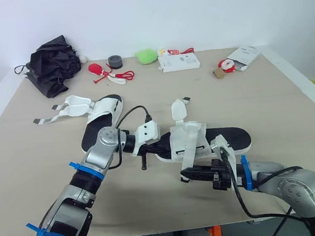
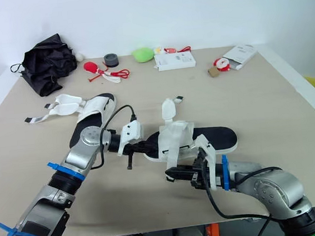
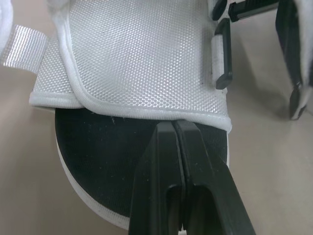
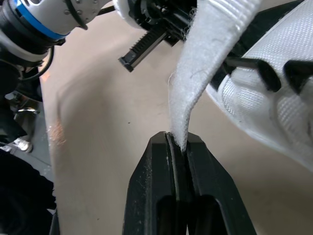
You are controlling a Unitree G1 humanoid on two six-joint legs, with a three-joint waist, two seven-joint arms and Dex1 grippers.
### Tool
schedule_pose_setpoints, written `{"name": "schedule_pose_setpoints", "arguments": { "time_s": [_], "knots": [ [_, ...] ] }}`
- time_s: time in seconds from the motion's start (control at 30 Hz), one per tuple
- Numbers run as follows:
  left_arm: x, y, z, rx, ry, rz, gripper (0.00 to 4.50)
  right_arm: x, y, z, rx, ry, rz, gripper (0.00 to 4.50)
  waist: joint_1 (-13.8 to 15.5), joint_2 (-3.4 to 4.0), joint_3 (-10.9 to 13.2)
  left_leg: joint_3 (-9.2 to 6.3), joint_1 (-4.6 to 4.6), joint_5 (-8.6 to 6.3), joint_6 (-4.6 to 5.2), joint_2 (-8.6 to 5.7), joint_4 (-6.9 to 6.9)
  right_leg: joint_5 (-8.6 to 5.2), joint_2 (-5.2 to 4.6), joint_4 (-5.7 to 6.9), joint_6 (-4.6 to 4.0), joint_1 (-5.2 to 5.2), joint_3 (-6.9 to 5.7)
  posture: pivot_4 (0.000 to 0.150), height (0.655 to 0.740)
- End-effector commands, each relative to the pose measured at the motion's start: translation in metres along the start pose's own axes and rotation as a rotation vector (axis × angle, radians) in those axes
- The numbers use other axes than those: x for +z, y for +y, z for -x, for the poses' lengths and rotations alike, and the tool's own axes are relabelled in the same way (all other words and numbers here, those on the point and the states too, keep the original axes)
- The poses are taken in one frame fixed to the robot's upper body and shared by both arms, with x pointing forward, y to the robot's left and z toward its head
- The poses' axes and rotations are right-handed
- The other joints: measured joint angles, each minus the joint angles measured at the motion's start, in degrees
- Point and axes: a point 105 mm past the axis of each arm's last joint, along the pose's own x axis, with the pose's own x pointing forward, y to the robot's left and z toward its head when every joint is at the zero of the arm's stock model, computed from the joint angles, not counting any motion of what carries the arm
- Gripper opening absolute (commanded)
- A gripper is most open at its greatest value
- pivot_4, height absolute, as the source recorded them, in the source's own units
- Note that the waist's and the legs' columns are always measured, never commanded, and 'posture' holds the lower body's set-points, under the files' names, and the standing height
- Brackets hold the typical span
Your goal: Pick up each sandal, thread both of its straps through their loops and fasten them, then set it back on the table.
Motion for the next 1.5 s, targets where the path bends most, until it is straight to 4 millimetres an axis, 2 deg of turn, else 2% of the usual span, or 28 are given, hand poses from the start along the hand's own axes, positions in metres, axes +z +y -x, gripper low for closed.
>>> {"name": "schedule_pose_setpoints", "arguments": {
  "time_s": [0.03,0.13,0.3,0.43,0.6,0.73,0.93,1.23,1.4,1.5],
  "knots": [
    [-0.018,-0.010,0.000,-0.076,0.057,0.043,0.00,0.018,0.018,0.022,0.105,0.026,-0.020,0.07,0.0,0.00,0.0,0.02,0.00,0.00,0.00,0.00,-0.03,0.00,0.00,0.00,-0.01,-0.01,0.01,0.150,0.7400],
    [-0.018,-0.010,-0.002,-0.081,0.045,0.053,0.00,0.032,0.021,0.037,0.129,0.036,-0.020,0.07,-0.2,0.01,0.0,0.03,0.00,-0.03,-0.03,0.00,-0.04,-0.03,-0.01,0.00,-0.06,-0.03,0.01,0.150,0.7400],
    [-0.020,-0.014,-0.007,-0.094,0.033,0.056,0.00,0.070,0.016,0.054,0.121,0.048,-0.035,0.07,-0.2,0.00,0.0,-0.01,0.00,-0.08,-0.03,0.00,-0.06,-0.08,0.01,-0.01,-0.13,-0.01,-0.03,0.150,0.7400],
    [-0.019,-0.015,-0.010,-0.098,0.028,0.052,0.00,0.104,-0.008,0.046,0.054,0.053,-0.074,0.07,-0.3,0.13,0.0,0.06,0.00,-0.14,-0.03,-0.02,-0.04,-0.09,0.00,0.00,-0.13,-0.03,0.04,0.150,0.7400],
    [-0.020,-0.016,-0.010,-0.098,0.030,0.042,0.00,0.123,-0.025,0.038,0.030,0.076,-0.167,0.07,0.1,0.13,-0.1,-0.04,-0.12,-0.20,0.04,-0.05,-0.02,-0.12,0.00,0.01,-0.22,-0.07,0.01,0.150,0.7400],
    [-0.020,-0.016,-0.010,-0.095,0.031,0.041,0.00,0.125,-0.029,0.035,0.034,0.107,-0.209,0.07,0.2,0.17,-0.1,0.03,-0.33,-0.38,0.21,-0.19,0.01,0.19,-0.04,0.04,-0.32,-0.32,0.10,0.150,0.7400],
    [-0.021,-0.018,-0.009,-0.082,0.032,0.047,0.00,0.100,-0.024,0.030,0.064,0.224,-0.217,0.07,0.2,0.18,-0.1,0.04,-0.46,-0.41,0.27,-0.23,0.07,0.23,-0.05,0.04,-0.24,-0.45,0.12,0.150,0.7400],
    [-0.022,-0.019,-0.007,-0.076,0.035,0.057,0.00,0.092,-0.030,0.027,0.048,0.241,-0.208,0.07,0.0,0.19,-0.1,0.08,-0.46,-0.41,0.27,-0.21,0.11,0.24,0.00,0.08,-0.15,-0.52,0.11,0.150,0.7400],
    [-0.021,-0.020,-0.008,-0.078,0.031,0.063,0.00,0.124,-0.028,0.032,0.092,0.150,-0.239,0.07,-0.3,0.22,-0.1,0.20,-0.46,-0.41,0.28,-0.21,0.11,0.29,0.02,0.13,-0.15,-0.59,0.11,0.150,0.7400],
    [-0.021,-0.020,-0.008,-0.077,0.030,0.068,0.00,0.127,-0.031,0.032,0.089,0.144,-0.246,0.07,-0.3,0.22,-0.1,0.26,-0.46,-0.40,0.28,-0.21,0.11,0.31,0.03,0.14,-0.14,-0.62,0.13,0.150,0.7400]
  ]
}}
